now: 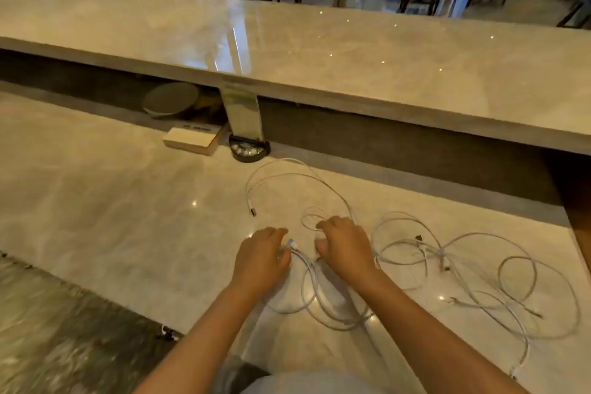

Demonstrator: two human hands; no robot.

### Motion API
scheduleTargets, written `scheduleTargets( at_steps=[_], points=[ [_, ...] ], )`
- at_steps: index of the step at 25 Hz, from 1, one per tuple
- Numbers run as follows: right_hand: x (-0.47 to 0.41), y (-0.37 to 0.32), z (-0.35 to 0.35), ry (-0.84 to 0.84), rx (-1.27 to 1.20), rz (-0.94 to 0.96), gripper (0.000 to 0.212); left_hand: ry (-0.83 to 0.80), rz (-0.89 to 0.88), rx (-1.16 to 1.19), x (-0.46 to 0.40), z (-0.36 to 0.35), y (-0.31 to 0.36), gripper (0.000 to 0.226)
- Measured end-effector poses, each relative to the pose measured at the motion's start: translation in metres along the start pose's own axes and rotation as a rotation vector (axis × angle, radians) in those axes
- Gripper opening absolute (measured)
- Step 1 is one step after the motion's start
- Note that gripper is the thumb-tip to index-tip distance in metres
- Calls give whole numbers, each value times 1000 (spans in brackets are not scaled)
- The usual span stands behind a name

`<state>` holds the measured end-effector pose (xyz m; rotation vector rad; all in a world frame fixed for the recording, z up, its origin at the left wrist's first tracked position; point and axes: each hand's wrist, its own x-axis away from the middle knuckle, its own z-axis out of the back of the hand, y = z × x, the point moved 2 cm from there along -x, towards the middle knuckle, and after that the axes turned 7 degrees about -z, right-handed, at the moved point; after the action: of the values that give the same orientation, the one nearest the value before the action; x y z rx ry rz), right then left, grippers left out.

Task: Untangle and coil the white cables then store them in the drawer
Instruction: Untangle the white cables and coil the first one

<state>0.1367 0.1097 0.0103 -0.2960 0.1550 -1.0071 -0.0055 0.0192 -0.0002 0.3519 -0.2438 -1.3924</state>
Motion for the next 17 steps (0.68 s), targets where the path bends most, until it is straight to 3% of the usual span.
scheduleTargets(
  at_steps=[2, 7, 9, 13, 17],
  points=[
    [12, 0, -18, -53, -44, -29, 26, -43, 74, 7, 15, -11, -2, 45],
    [26, -7, -47, -115, -112, -119, 20, -19, 46, -27, 30, -35, -6, 39],
    [25, -4, -42, -159, -294, -215, 15, -11, 73, 92, 30, -37, -12, 39],
    [16, 14, 0, -230, -916, -522, 7, -50, 98, 277, 26, -32, -19, 33],
    [9, 14, 49, -252, -1155, -452, 6, 75, 94, 598, 2, 5, 23, 28]
  ],
)
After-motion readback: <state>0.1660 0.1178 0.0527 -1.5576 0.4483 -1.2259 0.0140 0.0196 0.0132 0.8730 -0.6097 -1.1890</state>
